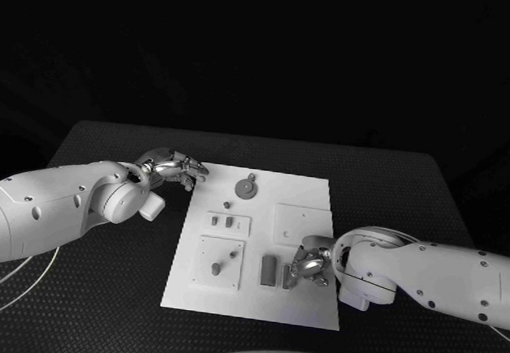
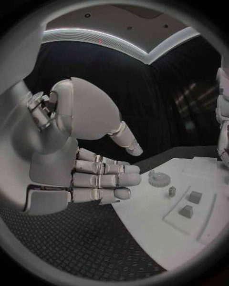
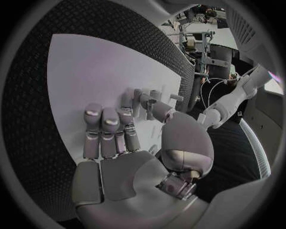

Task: Assemble the parts on the task board

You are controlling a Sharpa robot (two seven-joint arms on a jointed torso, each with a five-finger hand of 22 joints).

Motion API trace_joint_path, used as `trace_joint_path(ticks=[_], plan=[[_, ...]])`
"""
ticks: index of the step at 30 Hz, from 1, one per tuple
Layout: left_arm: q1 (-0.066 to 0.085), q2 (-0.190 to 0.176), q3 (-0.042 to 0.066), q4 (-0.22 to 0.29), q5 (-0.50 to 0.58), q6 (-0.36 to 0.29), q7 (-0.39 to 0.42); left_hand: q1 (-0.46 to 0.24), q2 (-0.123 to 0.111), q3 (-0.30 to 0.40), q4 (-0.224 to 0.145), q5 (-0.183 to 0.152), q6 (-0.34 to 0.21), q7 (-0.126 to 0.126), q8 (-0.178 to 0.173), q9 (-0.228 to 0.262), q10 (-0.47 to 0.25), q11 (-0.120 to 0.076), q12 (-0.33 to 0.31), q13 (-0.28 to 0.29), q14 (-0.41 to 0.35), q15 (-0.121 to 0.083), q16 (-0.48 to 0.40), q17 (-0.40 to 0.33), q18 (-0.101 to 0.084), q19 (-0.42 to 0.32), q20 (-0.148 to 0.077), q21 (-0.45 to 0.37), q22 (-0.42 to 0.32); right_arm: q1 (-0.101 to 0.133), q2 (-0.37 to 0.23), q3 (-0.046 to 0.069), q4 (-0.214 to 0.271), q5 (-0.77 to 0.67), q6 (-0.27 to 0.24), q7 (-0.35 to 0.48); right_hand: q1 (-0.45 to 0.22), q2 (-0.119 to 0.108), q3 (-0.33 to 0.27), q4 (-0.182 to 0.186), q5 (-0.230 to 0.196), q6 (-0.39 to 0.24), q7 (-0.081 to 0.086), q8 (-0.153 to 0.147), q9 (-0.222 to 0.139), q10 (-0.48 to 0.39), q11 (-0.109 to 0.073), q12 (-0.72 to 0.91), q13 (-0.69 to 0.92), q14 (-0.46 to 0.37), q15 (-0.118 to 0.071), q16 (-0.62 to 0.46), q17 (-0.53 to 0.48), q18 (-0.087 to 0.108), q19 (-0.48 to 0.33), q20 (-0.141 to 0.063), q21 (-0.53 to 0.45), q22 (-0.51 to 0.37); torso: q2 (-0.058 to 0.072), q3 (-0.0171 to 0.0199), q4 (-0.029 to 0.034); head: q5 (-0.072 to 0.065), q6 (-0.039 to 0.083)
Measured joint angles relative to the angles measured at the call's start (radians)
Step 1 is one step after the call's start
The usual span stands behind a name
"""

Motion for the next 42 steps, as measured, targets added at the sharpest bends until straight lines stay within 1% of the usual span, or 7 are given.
trace_joint_path(ticks=[21, 27, 29, 33, 35, 38, 42], plan=[[0.0, 0.001, 0.0, -0.002, -0.001, 0.001, -0.001, 0.0, 0.0, 0.0, 0.0, 0.0, 0.0, 0.0, 0.0, -0.001, -0.005, 0.003, 0.0, 0.0, 0.0, 0.0, 0.0, 0.0, 0.0, 0.0, 0.0, 0.0, 0.001, -0.008, -0.002, 0.004, -0.011, -0.001, 0.003, 0.026, 0.034, 0.034, -0.026, -0.023, -0.005, -0.003, -0.004, 0.006, 0.003, 0.0, 0.0, -0.001, 0.001, 0.003, 0.002, 0.0, 0.001, -0.003, -0.006, 0.001, 0.005, -0.002, 0.0, -0.0001, 0.0, 0.0, 0.002], [0.0, 0.004, 0.0, -0.006, -0.001, 0.001, -0.001, 0.0, 0.0, 0.0, 0.0, 0.0, 0.0, 0.0, 0.0, -0.001, -0.005, 0.002, 0.0, 0.001, 0.0, 0.0, 0.0, 0.001, 0.0, 0.0, 0.0, 0.0, 0.002, -0.006, -0.015, 0.002, -0.019, 0.028, 0.018, 0.06, -0.045, -0.09, -0.069, 0.028, -0.004, -0.02, -0.013, -0.012, 0.002, -0.008, 0.008, -0.008, 0.001, -0.006, 0.002, -0.006, 0.001, -0.002, -0.011, 0.005, 0.005, -0.009, 0.0, -0.0007, 0.0002, -0.006, 0.013], [0.0, 0.005, 0.0, -0.007, -0.001, 0.001, -0.001, 0.0, 0.0, 0.0, 0.0, 0.0, 0.0, 0.0, 0.0, -0.001, -0.005, 0.002, 0.0, 0.001, 0.0, 0.0, -0.001, 0.001, 0.0, 0.0, 0.0, 0.0, 0.002, 0.001, -0.022, -0.001, -0.023, 0.044, 0.03, 0.075, -0.087, -0.119, -0.117, 0.037, -0.004, -0.043, -0.015, -0.03, 0.002, -0.024, 0.02, -0.017, 0.001, -0.022, 0.008, -0.013, 0.001, 0.002, -0.024, 0.009, -0.001, -0.011, -0.001, -0.0009, 0.0003, -0.009, 0.019], [0.0, 0.009, 0.0, -0.013, 0.006, 0.0, 0.0, -0.003, -0.003, -0.002, 0.002, 0.0, 0.0, 0.0, 0.0, -0.002, -0.005, 0.002, 0.0, 0.001, 0.0, 0.0, -0.004, 0.001, 0.0, 0.0, 0.0, 0.0, 0.002, 0.042, -0.048, -0.003, -0.038, 0.061, 0.068, 0.101, -0.116, -0.114, -0.211, 0.028, -0.004, -0.107, 0.014, -0.061, -0.032, -0.072, 0.04, -0.019, 0.007, -0.056, 0.028, -0.018, 0.007, 0.008, -0.056, 0.012, -0.011, -0.011, -0.001, -0.0008, 0.0002, -0.016, 0.037], [0.0, 0.015, 0.0, -0.018, 0.015, 0.0, 0.001, -0.005, -0.005, -0.003, 0.003, 0.0, 0.0, 0.0, 0.0, -0.002, -0.005, 0.002, 0.0, 0.001, 0.0, 0.0, -0.004, 0.002, 0.0, 0.0, 0.0, 0.0, 0.002, 0.064, -0.056, -0.002, -0.05, 0.068, 0.088, 0.109, -0.125, -0.104, -0.253, 0.019, 0.014, -0.119, 0.023, -0.057, -0.027, -0.086, 0.041, -0.014, 0.007, -0.066, 0.033, -0.018, 0.01, 0.008, -0.069, 0.012, -0.014, -0.011, -0.002, -0.0008, 0.0002, -0.021, 0.05], [0.0, 0.02, 0.0, -0.027, 0.032, -0.001, 0.002, -0.007, -0.007, -0.003, 0.003, 0.0, 0.0, 0.0, 0.0, -0.002, -0.005, 0.002, 0.0, 0.001, 0.0, 0.0, -0.004, 0.002, 0.0, 0.0, 0.0, -0.001, 0.002, 0.092, -0.06, 0.006, -0.083, 0.086, 0.125, 0.124, -0.16, -0.048, -0.399, -0.061, 0.132, -0.139, 0.028, -0.057, -0.018, -0.107, 0.045, -0.004, 0.007, -0.084, 0.037, -0.015, 0.015, 0.008, -0.093, 0.011, -0.015, -0.01, -0.005, -0.0007, 0.0003, -0.026, 0.072], [0.0, 0.02, 0.0, -0.041, 0.055, -0.004, 0.005, -0.007, -0.007, -0.003, 0.003, 0.0, 0.0, 0.0, 0.005, -0.002, -0.005, 0.002, 0.0, 0.002, 0.0, 0.0, -0.004, 0.002, 0.0, 0.0, 0.0, -0.004, 0.001, 0.108, -0.05, 0.033, -0.165, 0.129, 0.178, 0.155, -0.156, -0.035, -0.432, -0.086, 0.14, -0.145, 0.032, -0.057, -0.018, -0.115, 0.046, -0.004, 0.002, -0.092, 0.038, -0.015, 0.014, 0.007, -0.099, 0.009, -0.024, -0.014, -0.01, -0.0009, 0.0004, -0.034, 0.104]])
